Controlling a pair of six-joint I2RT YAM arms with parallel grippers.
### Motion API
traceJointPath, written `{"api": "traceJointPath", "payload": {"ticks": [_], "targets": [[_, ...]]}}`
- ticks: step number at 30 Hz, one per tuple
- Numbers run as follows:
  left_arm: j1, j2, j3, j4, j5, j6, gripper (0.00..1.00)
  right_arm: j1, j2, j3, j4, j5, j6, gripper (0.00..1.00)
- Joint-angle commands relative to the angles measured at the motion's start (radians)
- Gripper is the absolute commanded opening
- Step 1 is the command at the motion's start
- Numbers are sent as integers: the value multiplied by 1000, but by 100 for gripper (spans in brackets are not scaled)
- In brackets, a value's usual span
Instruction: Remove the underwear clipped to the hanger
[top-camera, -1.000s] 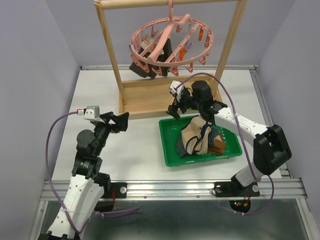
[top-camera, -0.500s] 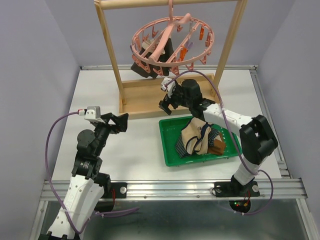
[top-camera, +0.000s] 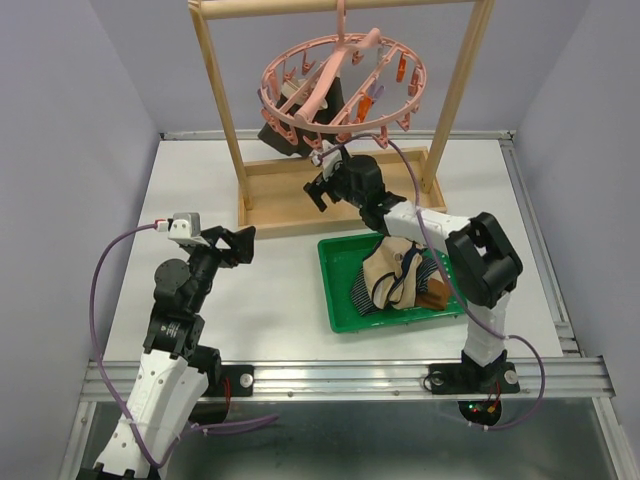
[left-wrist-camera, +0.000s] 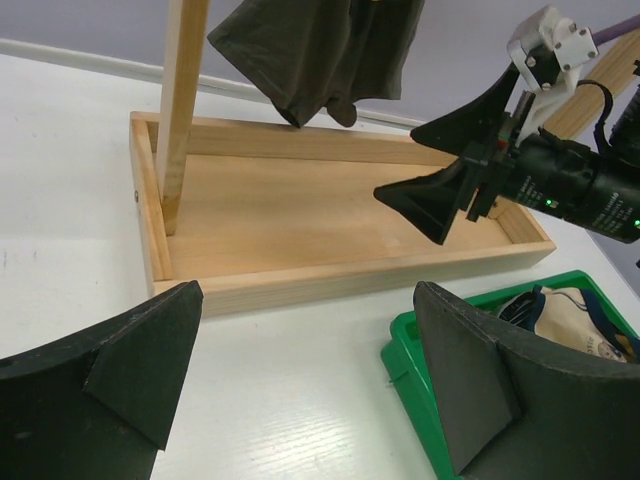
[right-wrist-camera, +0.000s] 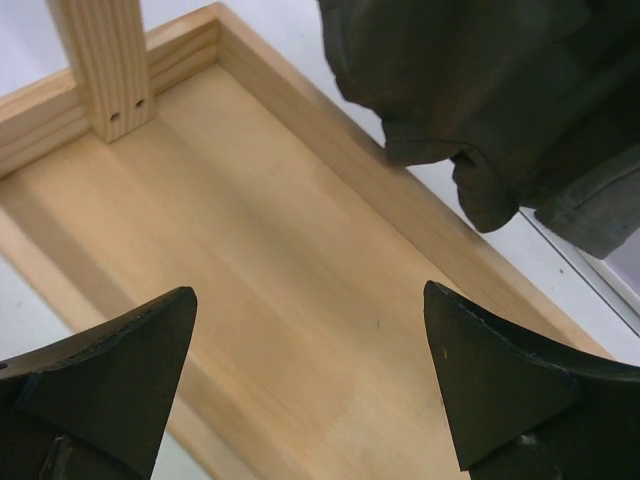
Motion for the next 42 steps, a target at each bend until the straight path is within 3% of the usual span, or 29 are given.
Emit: {"api": "traceJointPath", "payload": {"ticks": [1,16,21,26,35,39,40,42], "targets": [[0,3,31,26,-15,18,99,8,69,145,134,78,81,100],[0,3,25,23,-35,15,99,63,311,279,324,322,18,100],[0,18,28,25,-26,15,99,77,441,430,393,488,-17,100],[0,14,25,21,-33,13,99,77,566,558,462,483,-64,100],[0,14,28,14,-39,10,99,89,836,958,517,583,-189,100],[0,12,29,8,-39,8,99,86,925,1075,519,559,-213,85],[0,11,29,8,-39,7,99,85,932,1081,519,545,-213,74],[0,11,29,5,-39,5,99,82,923,1067,519,531,-201,60]]}}
